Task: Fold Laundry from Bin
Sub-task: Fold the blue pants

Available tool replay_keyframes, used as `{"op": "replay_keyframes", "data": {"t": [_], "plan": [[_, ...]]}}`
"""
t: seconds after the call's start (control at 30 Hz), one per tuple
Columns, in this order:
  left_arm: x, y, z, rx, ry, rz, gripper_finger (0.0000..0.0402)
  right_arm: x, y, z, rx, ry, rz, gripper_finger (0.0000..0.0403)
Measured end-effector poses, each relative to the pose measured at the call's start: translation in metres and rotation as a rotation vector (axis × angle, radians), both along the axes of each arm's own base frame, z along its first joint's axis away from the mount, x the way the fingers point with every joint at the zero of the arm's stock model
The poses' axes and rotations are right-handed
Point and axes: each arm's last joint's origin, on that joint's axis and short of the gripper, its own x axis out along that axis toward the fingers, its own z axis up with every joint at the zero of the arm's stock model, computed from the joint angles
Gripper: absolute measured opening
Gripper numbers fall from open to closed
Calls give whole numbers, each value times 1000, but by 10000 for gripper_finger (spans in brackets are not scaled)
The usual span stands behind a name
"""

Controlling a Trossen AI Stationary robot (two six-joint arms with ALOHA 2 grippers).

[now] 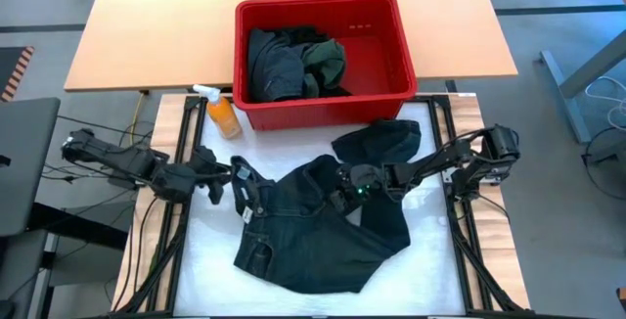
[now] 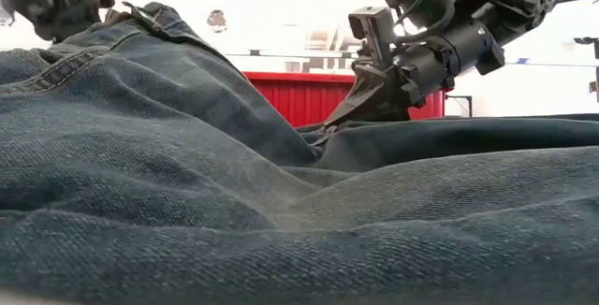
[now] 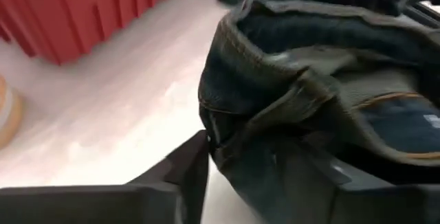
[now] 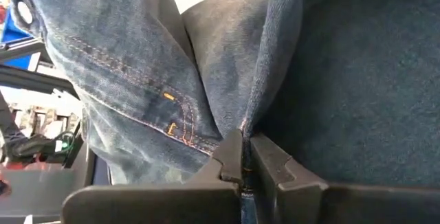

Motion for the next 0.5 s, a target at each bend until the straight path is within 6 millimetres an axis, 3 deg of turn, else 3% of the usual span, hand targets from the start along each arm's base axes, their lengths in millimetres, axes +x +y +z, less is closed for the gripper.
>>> {"op": "replay_keyframes", "data": {"t": [0.17,0.3,0.4,0.5], "plan": [[-12,0,23,-242,34,-10,198,1,-6,1,-17,-20,7,27],[-7,-10,28,-459,9,-123,203,3,-9,5,-44,-61,12,28],[4,-19,34,-453,-66,-147,204,3,-9,6,-66,-73,21,29],[16,-25,31,-376,-94,-37,204,3,-9,6,-86,-77,31,29]]}}
